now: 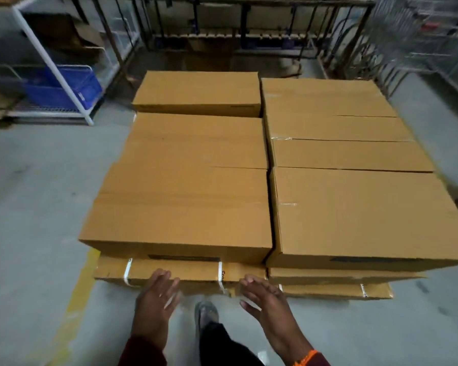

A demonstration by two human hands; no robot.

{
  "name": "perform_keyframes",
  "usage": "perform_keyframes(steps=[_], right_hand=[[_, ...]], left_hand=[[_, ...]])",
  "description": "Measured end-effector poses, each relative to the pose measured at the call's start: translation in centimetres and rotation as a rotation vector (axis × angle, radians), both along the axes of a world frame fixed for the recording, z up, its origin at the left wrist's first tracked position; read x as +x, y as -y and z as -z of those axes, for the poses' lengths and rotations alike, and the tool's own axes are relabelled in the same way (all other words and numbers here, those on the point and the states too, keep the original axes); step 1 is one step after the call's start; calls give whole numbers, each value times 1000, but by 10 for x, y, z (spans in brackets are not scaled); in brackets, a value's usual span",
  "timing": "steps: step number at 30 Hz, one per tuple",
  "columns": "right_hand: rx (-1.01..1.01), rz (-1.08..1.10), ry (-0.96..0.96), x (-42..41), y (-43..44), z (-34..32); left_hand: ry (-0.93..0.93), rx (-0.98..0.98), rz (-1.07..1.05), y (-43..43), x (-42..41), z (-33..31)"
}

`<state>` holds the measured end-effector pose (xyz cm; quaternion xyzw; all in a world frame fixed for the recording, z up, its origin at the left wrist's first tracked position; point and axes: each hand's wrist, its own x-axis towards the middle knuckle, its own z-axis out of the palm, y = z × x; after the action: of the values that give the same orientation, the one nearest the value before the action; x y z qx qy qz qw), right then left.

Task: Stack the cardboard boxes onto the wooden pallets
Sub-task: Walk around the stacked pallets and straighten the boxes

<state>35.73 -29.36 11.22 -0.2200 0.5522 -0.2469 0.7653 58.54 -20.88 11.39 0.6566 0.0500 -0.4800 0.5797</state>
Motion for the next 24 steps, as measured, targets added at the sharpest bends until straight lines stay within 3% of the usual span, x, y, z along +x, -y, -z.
perform_keyframes(steps=[3,7,12,15,19,24], right_hand=[[42,132,-16,42,32,16],[80,312,-76,87,65,27],[118,430,-130,115,79,18],[80,516,-171,132,82,13],[-19,736,-188,170,71,-5],[-48,902,-401,270,28,-7]], left_hand=[[102,91,-14,37,84,6],[79,279,12,81,185,-11],[-202,212,82,97,242,-16],[-373,297,61,101,268,-9],[-564,455,306,106,288,0],[-716,396,606,99,353,-3]])
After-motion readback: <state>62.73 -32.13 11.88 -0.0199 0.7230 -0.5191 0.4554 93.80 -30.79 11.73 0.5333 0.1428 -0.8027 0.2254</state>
